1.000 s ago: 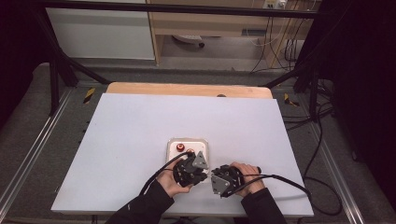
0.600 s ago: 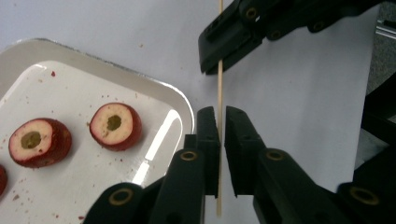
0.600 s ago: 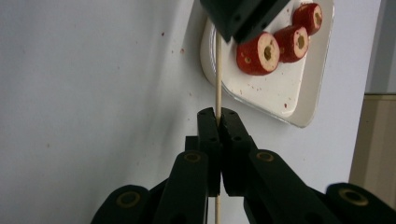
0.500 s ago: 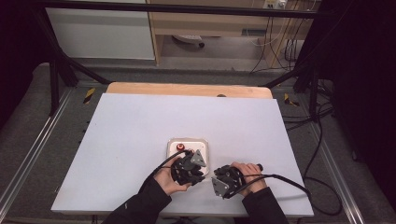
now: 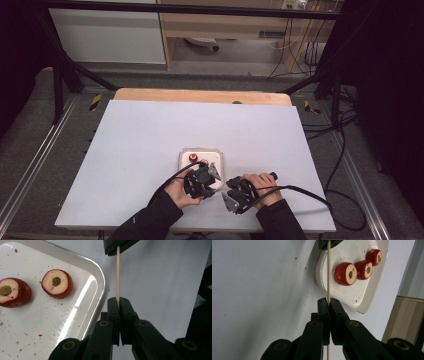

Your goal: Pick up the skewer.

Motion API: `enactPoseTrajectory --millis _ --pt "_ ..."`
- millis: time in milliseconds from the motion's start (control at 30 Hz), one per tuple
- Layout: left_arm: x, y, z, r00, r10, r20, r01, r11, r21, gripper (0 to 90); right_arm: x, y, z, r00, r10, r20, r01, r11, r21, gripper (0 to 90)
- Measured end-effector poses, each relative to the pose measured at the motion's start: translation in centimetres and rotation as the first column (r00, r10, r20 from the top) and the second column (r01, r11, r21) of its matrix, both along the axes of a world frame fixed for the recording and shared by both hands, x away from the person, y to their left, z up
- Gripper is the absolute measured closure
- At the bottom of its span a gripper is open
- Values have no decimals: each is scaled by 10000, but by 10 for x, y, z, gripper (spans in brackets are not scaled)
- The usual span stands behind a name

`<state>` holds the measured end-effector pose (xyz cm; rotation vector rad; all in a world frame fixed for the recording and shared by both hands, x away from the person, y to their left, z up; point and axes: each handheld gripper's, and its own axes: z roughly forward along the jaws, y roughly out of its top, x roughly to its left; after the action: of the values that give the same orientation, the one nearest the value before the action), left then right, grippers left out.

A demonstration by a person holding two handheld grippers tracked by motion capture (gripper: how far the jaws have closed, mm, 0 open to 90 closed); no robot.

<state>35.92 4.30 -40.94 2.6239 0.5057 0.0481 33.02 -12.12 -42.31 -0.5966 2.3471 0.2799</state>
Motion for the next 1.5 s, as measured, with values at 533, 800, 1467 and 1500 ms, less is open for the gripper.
enactPoseTrajectory --millis 533,800,1467,1500 --pt "-6 20 0 9983 272 515 -263 9995 -195 887 9 -14 13 9625 -2411 -1246 2650 9343 2387 472" --pt "-11 46 -1 9963 534 675 -496 9971 -570 886 15 -30 18 8978 -3574 -2574 4315 8309 3513 339" --pt "-24 110 -4 9639 2290 1361 -1960 9557 -2197 886 34 -41 9 5694 -4526 -6862 7935 5207 3150 91" --pt "-24 113 -5 9617 2375 1370 -2029 9525 -2272 886 35 -40 8 5585 -4517 -6957 7986 5196 3038 78"
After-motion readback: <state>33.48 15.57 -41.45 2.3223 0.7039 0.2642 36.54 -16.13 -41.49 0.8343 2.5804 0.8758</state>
